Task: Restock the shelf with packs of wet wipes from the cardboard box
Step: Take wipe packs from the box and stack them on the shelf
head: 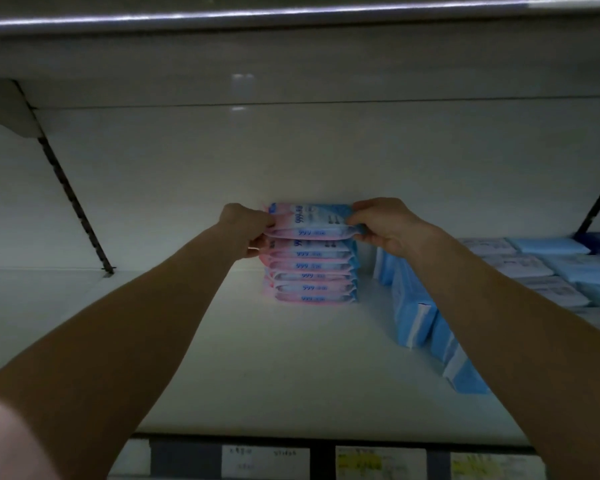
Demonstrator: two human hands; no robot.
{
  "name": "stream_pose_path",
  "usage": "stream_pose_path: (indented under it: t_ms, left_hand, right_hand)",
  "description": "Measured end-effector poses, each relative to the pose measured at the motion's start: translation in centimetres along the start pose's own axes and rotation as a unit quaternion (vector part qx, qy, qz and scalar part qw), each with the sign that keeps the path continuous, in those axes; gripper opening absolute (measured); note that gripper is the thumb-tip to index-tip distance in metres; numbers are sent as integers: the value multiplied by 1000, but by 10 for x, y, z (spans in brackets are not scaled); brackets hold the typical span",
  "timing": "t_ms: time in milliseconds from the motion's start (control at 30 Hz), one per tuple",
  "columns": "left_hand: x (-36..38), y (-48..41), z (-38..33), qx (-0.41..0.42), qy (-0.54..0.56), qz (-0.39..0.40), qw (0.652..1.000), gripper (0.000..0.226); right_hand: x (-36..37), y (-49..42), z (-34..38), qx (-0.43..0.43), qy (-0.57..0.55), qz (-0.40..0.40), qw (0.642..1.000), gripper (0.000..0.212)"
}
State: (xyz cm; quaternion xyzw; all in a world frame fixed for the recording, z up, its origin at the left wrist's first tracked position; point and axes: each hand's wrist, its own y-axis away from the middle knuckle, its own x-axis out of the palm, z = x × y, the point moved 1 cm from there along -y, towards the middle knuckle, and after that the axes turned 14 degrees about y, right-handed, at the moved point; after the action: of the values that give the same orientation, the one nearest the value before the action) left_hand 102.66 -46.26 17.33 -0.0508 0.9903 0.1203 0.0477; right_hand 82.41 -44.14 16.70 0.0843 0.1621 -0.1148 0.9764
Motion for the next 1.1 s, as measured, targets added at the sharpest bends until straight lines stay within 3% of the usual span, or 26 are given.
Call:
stream_pose_path:
  t_ms: [67,133,333,367,500,600,700,833,1000,1100]
  left_hand:
    - [-1,-5,4,5,-13,-8,1000,18]
    - [-2,-9,9,11,-24,-11,1000,20]
    - [1,-20,19,43,-65,-29,997,20]
    - [2,-18,17,44,-65,-26,997,22]
    - [2,-11,16,-73,-24,67,995,80]
    - [5,-16,24,-153,-8,107,982,98]
    - [11,-21,34,-177,21,126,976,91]
    - [14,-28,41,-192,19,134,972,86]
    - [20,-24,37,-187,10,129,974,75]
    - [26,-20,34,-181,-2,125,976,67]
  right_hand:
    - [5,1,0,9,13,9,1000,15]
    - [9,0,-3,6,22,13,1000,21]
    - [13,-3,-16,0,105,-29,994,7]
    - [13,-4,-17,-2,123,-36,992,15]
    - [11,4,-20,47,106,28,993,27]
    - [14,10,-29,128,70,91,985,44]
    - [21,7,-39,174,45,120,976,63]
    - [25,8,-44,196,18,134,971,67]
    - [23,15,-44,187,29,130,973,48]
    - [20,18,-43,187,15,136,973,48]
